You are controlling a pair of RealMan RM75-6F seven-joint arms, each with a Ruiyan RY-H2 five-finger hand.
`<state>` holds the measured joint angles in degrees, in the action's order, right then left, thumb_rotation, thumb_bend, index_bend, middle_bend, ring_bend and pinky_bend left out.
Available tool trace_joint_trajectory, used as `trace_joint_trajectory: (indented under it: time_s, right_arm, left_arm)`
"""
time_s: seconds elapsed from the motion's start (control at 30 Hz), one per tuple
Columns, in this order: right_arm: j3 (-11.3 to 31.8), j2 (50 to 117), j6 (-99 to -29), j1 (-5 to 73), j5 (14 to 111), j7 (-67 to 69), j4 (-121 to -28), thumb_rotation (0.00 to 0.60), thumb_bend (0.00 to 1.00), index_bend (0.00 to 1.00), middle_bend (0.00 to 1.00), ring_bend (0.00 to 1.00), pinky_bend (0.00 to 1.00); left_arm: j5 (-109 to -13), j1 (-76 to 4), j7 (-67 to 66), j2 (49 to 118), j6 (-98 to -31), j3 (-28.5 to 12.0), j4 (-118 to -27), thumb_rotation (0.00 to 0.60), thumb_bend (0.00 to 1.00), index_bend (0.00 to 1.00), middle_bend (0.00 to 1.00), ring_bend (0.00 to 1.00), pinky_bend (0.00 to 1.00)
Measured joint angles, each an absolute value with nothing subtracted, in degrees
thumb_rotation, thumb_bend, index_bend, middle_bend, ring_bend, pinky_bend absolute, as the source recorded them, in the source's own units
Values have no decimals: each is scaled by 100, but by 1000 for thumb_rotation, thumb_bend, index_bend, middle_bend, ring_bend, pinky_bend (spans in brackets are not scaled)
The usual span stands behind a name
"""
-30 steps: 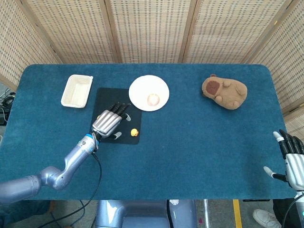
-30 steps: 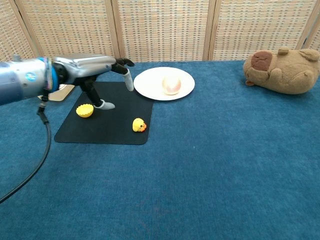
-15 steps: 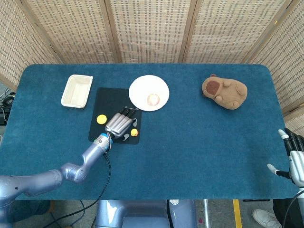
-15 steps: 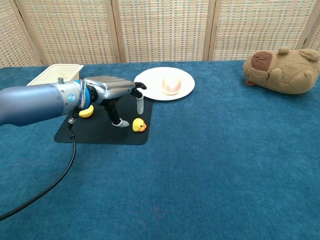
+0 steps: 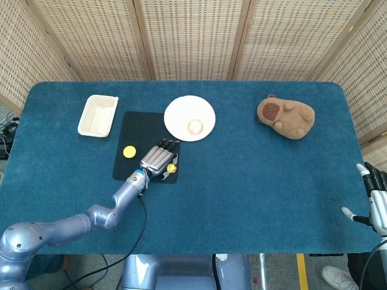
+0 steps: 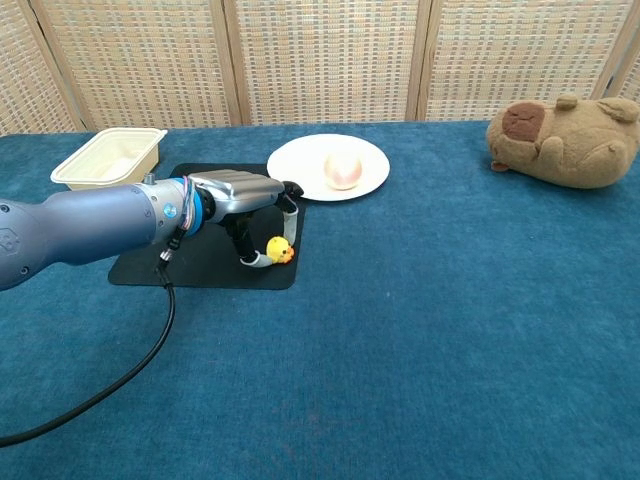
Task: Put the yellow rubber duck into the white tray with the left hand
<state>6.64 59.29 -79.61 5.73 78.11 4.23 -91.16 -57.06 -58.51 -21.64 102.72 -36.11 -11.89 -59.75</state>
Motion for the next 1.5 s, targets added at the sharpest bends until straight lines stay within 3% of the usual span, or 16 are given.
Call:
trace_joint_trajectory:
  time_s: [0.53,1.0,1.5]
  right_arm:
    - [641,5909,-7964,564,7875,502,-9116,600,0,0,0,0,0]
    - [593,5939,-8016,550,7968,362,-9186,600,0,0,0,0,0]
    - [593,5979,-7989,586,7961,232,-9261,600,0,0,0,0,0]
  left_arm:
    - [-5837,-5785,-1892,10048,-3841,-1191,-6137,600,370,524,0,0,0]
    - [-5445,-5302,-1608,8949,-3970,-1262,-6105,600,370,521,0,0,0]
    - [-6289,-5097,-456,9215,-3753,-1022,-5324,600,374,518,0,0,0]
